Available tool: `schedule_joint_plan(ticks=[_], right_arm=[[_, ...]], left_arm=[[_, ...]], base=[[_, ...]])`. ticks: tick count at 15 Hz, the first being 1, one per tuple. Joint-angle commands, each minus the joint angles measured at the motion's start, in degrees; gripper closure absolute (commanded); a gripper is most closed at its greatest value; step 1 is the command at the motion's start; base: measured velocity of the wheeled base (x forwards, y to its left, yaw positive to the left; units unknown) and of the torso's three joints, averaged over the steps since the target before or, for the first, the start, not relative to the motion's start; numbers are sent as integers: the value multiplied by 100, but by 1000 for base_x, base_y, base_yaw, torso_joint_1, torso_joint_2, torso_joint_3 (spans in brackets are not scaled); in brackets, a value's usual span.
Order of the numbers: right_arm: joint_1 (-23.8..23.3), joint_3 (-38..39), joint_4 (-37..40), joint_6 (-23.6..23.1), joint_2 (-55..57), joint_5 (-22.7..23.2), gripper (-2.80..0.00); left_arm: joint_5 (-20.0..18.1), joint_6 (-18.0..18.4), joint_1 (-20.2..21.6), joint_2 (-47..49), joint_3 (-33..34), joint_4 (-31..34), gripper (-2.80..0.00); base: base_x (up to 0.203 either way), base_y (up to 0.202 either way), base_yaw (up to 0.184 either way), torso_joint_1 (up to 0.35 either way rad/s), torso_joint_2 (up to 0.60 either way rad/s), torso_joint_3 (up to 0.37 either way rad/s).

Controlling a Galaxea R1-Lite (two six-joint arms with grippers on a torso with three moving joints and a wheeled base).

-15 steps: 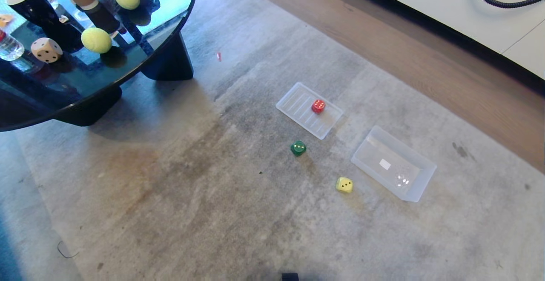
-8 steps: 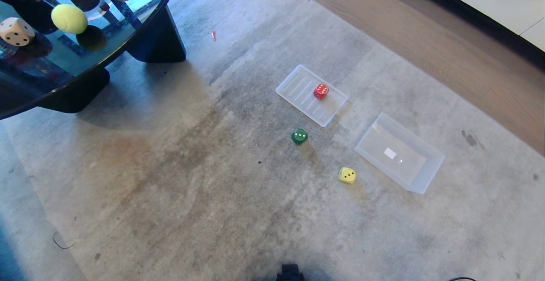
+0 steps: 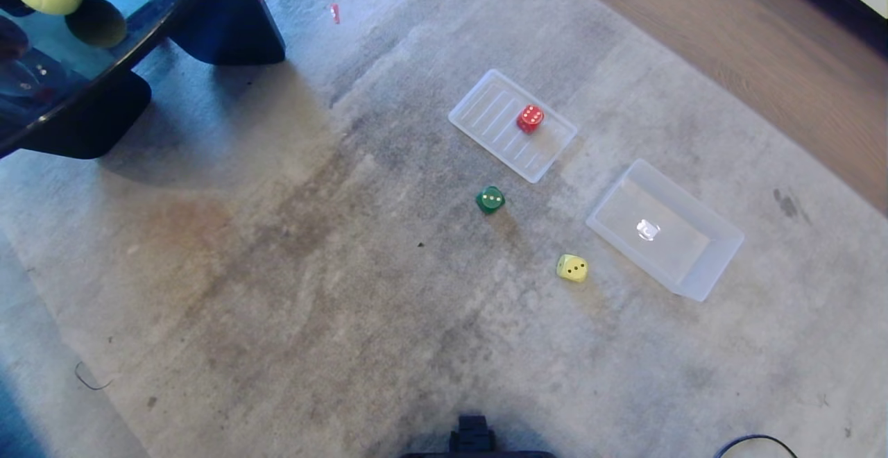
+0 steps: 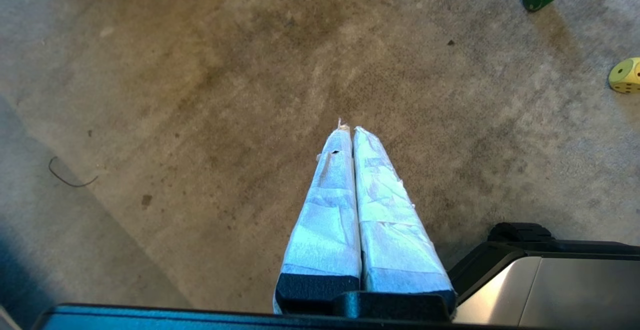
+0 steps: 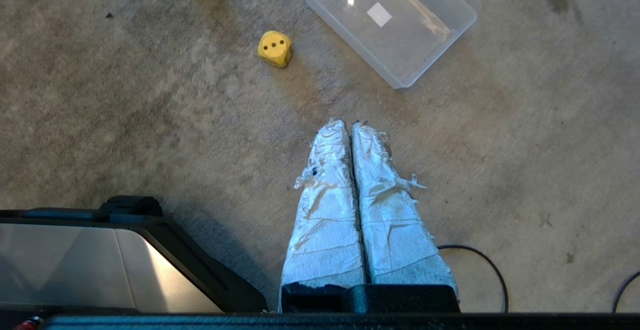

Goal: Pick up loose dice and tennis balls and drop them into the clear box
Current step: Find toys out of the box

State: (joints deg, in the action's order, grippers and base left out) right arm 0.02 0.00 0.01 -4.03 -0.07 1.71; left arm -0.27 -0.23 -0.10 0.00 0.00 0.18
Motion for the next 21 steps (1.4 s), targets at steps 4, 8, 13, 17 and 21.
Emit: schedule_joint_plan(ticks=[4,8,13,17,21], right_arm=[[-2,9,-1,-10,7,5,0],[-2,9,-1,-2,7,5,0],[-2,9,-1,-1,7,5,0],[-2,9,-1,-1,7,5,0],[-19,-211,25,18,47,-4,0]], left_arm=[[0,-12,1,0,0,8,0],[9,-39,1,0,0,11,0],[13,-47,1,0,0,8,0],[9,-39,1,0,0,8,0],[9,-47,1,0,0,8,0]], base=[[0,0,0,1,1,-190],[0,0,0,0,1,-49],[0,0,0,0,0,0],[0,0,0,0,0,0],[0,0,0,0,0,0]])
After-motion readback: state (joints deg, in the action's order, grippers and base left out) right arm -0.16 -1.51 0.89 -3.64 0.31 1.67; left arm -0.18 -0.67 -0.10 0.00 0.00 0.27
